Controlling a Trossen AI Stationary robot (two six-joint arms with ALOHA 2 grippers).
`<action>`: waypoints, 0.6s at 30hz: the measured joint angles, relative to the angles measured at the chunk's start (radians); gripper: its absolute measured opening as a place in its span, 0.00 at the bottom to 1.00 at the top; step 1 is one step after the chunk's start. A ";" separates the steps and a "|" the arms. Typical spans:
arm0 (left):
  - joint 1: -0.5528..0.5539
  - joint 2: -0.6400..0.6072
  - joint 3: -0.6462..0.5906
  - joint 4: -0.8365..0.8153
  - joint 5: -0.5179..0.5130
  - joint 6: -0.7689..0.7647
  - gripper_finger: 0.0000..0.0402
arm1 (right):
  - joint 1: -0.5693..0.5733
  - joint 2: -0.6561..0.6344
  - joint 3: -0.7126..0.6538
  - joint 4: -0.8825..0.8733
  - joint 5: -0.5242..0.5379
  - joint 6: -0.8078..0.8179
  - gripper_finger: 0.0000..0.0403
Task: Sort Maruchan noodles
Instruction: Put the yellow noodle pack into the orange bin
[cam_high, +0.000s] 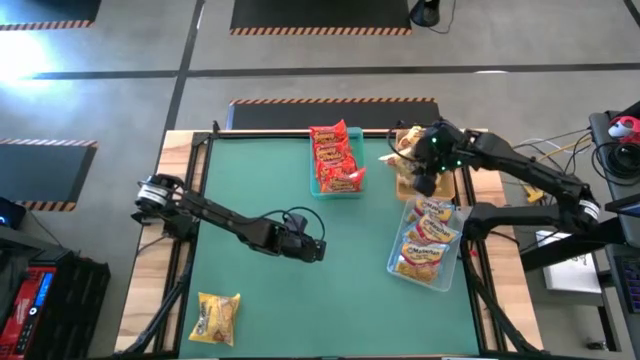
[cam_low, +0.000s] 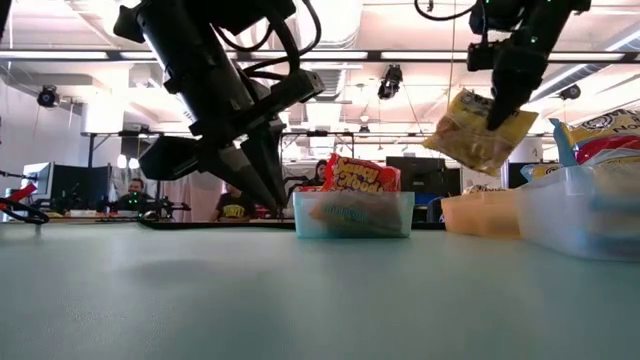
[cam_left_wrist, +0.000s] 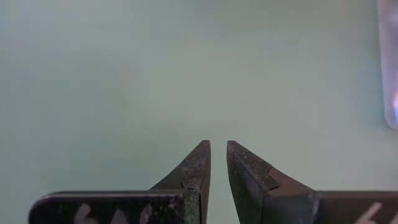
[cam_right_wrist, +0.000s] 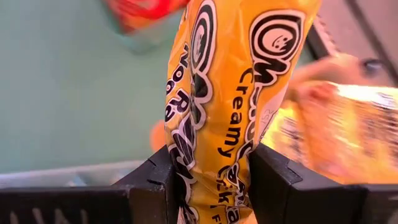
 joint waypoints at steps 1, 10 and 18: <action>0.000 0.002 0.000 0.000 0.000 0.000 0.09 | -0.011 0.005 0.016 -0.022 0.013 -0.015 0.33; 0.000 0.007 0.000 0.000 -0.026 0.004 0.09 | -0.091 0.037 0.028 -0.188 0.022 -0.151 0.33; 0.000 0.007 -0.004 -0.001 -0.027 0.008 0.09 | -0.121 0.093 -0.074 -0.178 0.160 -0.201 0.33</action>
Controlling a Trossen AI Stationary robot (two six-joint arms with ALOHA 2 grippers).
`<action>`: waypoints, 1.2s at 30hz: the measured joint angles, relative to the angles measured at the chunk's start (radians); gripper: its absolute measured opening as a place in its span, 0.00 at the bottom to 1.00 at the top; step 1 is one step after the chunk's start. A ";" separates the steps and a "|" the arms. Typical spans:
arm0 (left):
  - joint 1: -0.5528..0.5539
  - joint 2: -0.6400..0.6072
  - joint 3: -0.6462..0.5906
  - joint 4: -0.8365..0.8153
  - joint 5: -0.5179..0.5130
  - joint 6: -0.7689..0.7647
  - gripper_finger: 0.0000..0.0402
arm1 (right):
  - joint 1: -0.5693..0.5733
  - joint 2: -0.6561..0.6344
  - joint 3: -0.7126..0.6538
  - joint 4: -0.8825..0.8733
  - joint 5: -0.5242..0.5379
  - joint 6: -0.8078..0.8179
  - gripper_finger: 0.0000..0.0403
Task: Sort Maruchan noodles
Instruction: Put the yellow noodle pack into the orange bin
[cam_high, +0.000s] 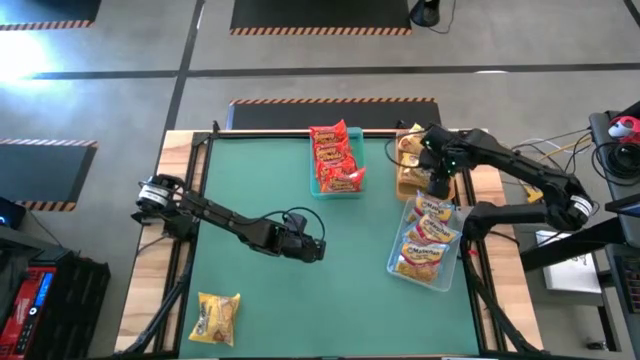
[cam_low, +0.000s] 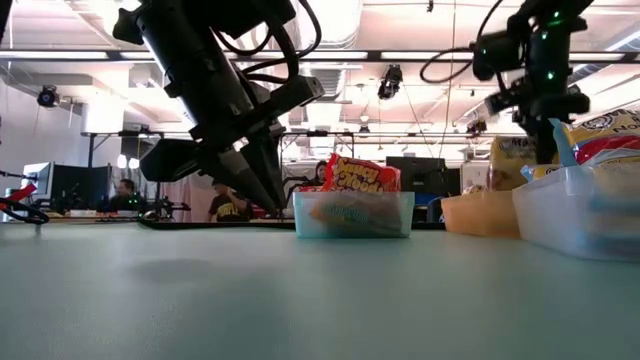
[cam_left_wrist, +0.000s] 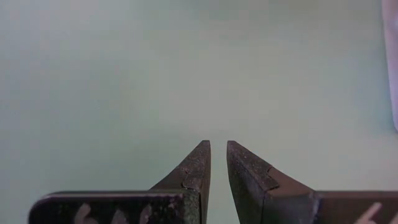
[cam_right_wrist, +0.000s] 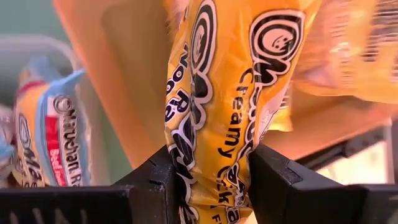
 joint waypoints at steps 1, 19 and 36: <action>0.000 0.000 0.000 0.000 0.000 0.000 0.09 | 0.001 0.009 -0.010 0.000 -0.014 -0.012 0.33; 0.001 0.000 -0.007 0.000 -0.008 -0.009 0.09 | 0.000 0.209 -0.113 0.237 0.054 -0.094 0.33; 0.001 0.000 -0.008 0.000 -0.023 -0.020 0.09 | -0.081 0.245 -0.117 0.394 0.141 -0.033 0.33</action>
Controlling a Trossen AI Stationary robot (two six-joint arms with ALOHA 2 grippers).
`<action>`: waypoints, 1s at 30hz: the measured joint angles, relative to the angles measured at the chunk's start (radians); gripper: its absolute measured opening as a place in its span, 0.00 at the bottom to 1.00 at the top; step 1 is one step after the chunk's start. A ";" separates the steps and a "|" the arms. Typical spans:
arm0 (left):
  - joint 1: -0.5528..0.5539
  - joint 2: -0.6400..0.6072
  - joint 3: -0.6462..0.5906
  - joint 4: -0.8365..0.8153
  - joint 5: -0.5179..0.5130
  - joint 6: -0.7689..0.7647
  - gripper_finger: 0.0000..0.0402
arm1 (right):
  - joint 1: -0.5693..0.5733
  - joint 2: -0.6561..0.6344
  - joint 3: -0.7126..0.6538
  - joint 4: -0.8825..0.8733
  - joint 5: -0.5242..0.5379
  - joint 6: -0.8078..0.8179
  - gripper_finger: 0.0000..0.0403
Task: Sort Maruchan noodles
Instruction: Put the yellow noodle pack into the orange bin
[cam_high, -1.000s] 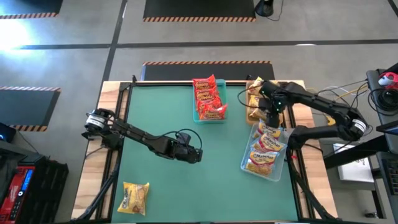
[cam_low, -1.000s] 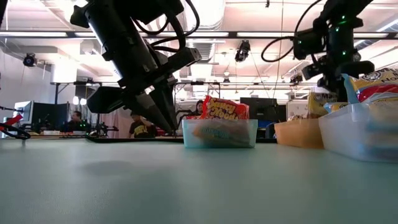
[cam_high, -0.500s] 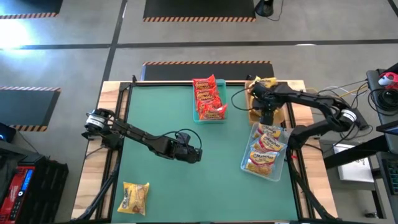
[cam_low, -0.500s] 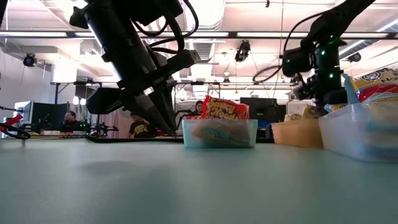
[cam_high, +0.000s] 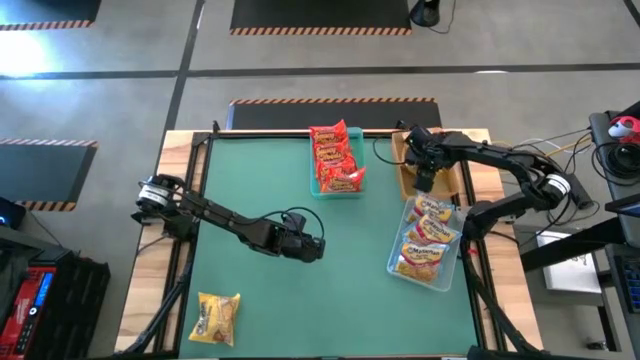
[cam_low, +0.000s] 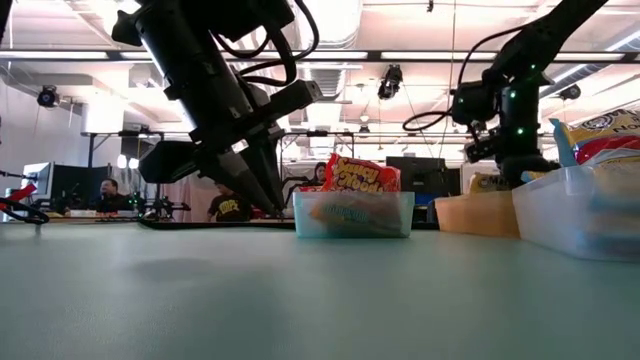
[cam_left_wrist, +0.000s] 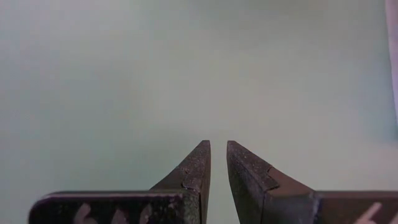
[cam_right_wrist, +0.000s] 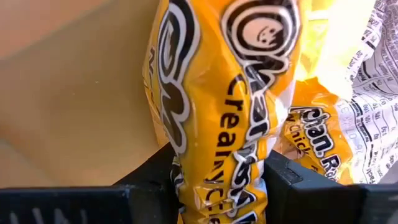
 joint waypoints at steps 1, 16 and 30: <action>0.000 0.000 0.000 0.000 0.000 -0.004 0.09 | 0.000 0.000 0.000 0.000 0.000 0.000 0.33; 0.000 0.000 0.000 0.000 0.000 -0.018 0.09 | -0.010 -0.066 0.059 -0.096 -0.032 0.047 0.33; -0.001 0.000 0.000 0.001 0.000 -0.018 0.09 | -0.025 -0.064 0.059 -0.088 -0.043 0.086 0.33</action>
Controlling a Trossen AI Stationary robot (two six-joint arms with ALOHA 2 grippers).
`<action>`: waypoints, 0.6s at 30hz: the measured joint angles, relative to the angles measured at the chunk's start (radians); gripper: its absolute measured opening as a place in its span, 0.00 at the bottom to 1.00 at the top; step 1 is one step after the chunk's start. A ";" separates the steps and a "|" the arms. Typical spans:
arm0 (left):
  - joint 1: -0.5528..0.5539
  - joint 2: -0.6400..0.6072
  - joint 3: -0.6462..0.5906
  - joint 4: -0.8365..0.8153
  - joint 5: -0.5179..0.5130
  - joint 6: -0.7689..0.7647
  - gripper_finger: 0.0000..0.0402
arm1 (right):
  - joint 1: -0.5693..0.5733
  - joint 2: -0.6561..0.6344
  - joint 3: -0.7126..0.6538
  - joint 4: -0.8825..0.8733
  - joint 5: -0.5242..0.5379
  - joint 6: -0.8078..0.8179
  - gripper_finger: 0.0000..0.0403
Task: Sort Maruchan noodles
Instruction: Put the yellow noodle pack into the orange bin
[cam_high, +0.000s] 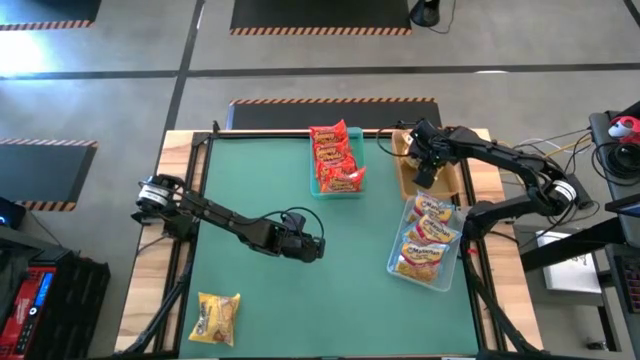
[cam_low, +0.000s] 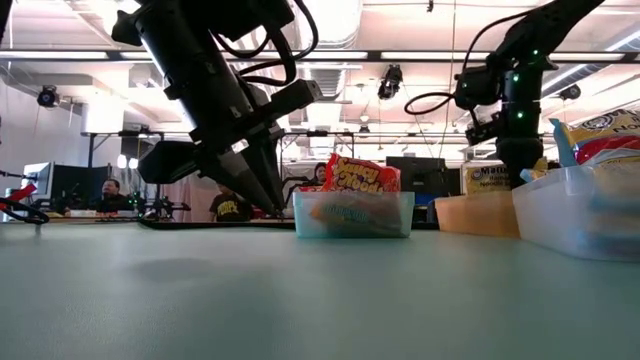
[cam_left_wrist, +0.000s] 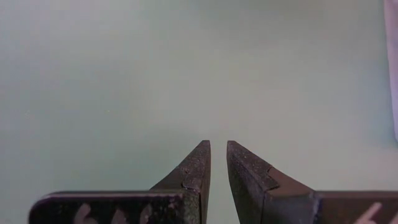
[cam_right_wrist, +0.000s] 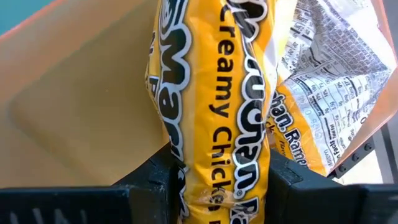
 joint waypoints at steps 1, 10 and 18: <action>0.000 0.000 0.000 0.000 0.000 0.000 0.09 | 0.000 0.000 0.000 -0.003 -0.011 0.001 0.33; -0.001 0.000 0.000 0.009 0.000 0.000 0.09 | 0.000 -0.002 0.000 -0.023 -0.053 0.050 0.34; -0.001 0.000 0.000 0.016 0.000 0.000 0.09 | 0.000 -0.002 0.002 -0.033 0.168 0.019 0.45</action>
